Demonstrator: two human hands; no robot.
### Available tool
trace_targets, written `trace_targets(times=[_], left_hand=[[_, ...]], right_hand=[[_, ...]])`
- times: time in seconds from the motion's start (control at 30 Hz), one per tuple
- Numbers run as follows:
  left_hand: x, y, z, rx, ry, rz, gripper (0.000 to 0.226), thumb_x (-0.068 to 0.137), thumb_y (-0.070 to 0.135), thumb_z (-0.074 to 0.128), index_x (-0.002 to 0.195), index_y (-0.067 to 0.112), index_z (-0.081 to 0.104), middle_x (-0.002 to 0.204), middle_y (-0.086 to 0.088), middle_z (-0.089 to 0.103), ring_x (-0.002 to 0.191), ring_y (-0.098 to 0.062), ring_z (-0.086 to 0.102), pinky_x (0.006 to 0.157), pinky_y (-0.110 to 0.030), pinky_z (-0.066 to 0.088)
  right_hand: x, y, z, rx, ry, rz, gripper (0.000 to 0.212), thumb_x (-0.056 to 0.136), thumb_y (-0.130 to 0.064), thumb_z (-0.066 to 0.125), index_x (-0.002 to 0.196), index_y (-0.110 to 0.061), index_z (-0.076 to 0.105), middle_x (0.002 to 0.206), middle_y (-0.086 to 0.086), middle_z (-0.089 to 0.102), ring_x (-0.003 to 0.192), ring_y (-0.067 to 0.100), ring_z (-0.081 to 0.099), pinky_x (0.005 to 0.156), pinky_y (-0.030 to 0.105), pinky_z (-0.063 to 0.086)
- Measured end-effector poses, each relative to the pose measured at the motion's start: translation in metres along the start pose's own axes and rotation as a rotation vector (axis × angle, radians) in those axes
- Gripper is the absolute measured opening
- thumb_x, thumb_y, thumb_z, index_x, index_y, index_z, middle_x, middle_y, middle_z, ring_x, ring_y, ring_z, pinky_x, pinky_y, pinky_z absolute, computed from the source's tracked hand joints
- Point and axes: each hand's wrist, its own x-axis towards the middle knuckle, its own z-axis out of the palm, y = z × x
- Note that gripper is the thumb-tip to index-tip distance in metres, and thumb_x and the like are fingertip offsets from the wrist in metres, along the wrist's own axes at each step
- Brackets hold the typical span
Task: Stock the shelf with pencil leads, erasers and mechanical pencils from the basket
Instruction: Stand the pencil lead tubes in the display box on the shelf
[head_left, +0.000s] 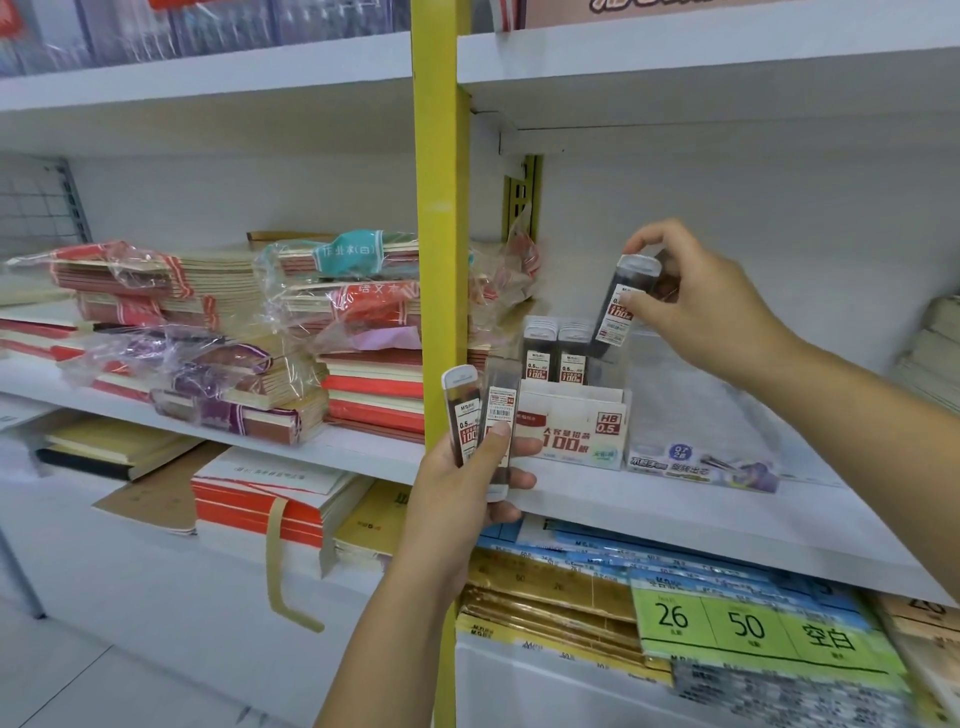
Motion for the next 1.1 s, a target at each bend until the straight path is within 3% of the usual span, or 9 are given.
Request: trace_targets(times=[0.07,0.27,0.37,0.5,0.73,0.83,0.9,0.97,1.1], left_hand=[[0.000,-0.001,0.000,0.006,0.003,-0.014,0.019,0.096,0.042,0.057,0.113,0.037,0.063,0.099,0.007,0.078,0.074,-0.007,0.071,0.054,-0.019,0.052],[0.002,-0.002,0.001,0.009,0.008,-0.028,0.019,0.095,0.043,0.057,0.112,0.038,0.062,0.097,0.008,0.078,0.071,-0.006,0.071,0.055,-0.019,0.052],[0.002,-0.002,0.000,0.002,0.009,-0.026,0.021,0.095,0.043,0.057,0.114,0.036,0.062,0.097,0.008,0.078,0.071,-0.006,0.070,0.054,-0.019,0.051],[0.001,-0.002,-0.001,-0.003,0.002,-0.026,0.022,0.094,0.044,0.057,0.115,0.037,0.062,0.098,0.007,0.078,0.072,-0.007,0.071,0.054,-0.019,0.051],[-0.002,0.000,-0.001,-0.007,-0.052,-0.016,0.021,0.087,0.050,0.062,0.105,0.040,0.068,0.097,0.003,0.077,0.071,-0.007,0.070,0.054,-0.019,0.051],[-0.005,0.001,0.000,0.009,-0.097,-0.012,0.013,0.091,0.044,0.063,0.102,0.040,0.070,0.097,0.000,0.077,0.066,-0.006,0.065,0.050,-0.018,0.048],[-0.007,0.003,0.002,0.029,-0.142,-0.009,0.015,0.092,0.042,0.064,0.105,0.038,0.070,0.097,-0.002,0.077,0.063,-0.005,0.061,0.046,-0.018,0.044],[-0.010,0.004,0.005,0.056,-0.199,0.002,0.015,0.093,0.041,0.064,0.106,0.037,0.069,0.097,-0.003,0.077,0.060,-0.005,0.059,0.045,-0.017,0.041],[-0.015,0.005,0.010,0.073,-0.270,0.000,0.012,0.092,0.040,0.067,0.104,0.039,0.069,0.098,-0.004,0.077,0.061,-0.006,0.059,0.047,-0.018,0.043]], right_hand=[[0.003,0.008,0.005,-0.141,-0.057,-0.032,0.034,0.086,-0.013,0.068,0.109,-0.031,0.050,0.090,-0.002,0.065,0.073,0.013,0.060,0.068,0.035,0.050],[0.004,0.031,0.023,-0.235,-0.220,-0.030,0.021,0.088,-0.021,0.065,0.100,-0.034,0.052,0.095,-0.003,0.064,0.081,0.010,0.058,0.072,0.035,0.051],[0.008,0.038,0.027,-0.228,-0.210,0.019,0.022,0.087,-0.028,0.066,0.106,-0.029,0.053,0.099,0.001,0.061,0.090,0.017,0.058,0.079,0.040,0.050],[0.013,0.041,0.033,-0.325,-0.153,-0.014,0.008,0.086,-0.032,0.067,0.092,-0.028,0.063,0.093,-0.004,0.055,0.104,0.021,0.045,0.084,0.037,0.039],[0.004,0.039,0.027,-0.406,-0.090,0.040,0.026,0.096,-0.025,0.053,0.117,-0.022,0.067,0.113,0.010,0.056,0.120,0.029,0.038,0.100,0.040,0.035],[-0.019,0.015,0.018,-0.185,-0.061,-0.017,0.023,0.095,-0.029,0.054,0.115,-0.027,0.066,0.103,-0.008,0.062,0.103,0.012,0.053,0.087,0.028,0.044],[-0.038,-0.010,0.015,0.123,-0.227,0.047,0.023,0.088,-0.041,0.060,0.111,-0.041,0.063,0.095,-0.018,0.066,0.090,-0.003,0.059,0.074,0.015,0.048],[-0.054,-0.030,0.017,0.358,-0.406,0.102,0.039,0.078,-0.051,0.066,0.116,-0.048,0.058,0.098,-0.020,0.068,0.091,-0.005,0.062,0.075,0.015,0.053],[-0.073,-0.033,0.027,0.423,-0.372,0.107,0.032,0.079,-0.021,0.077,0.107,-0.033,0.069,0.087,-0.010,0.071,0.082,0.003,0.065,0.074,0.018,0.052]])
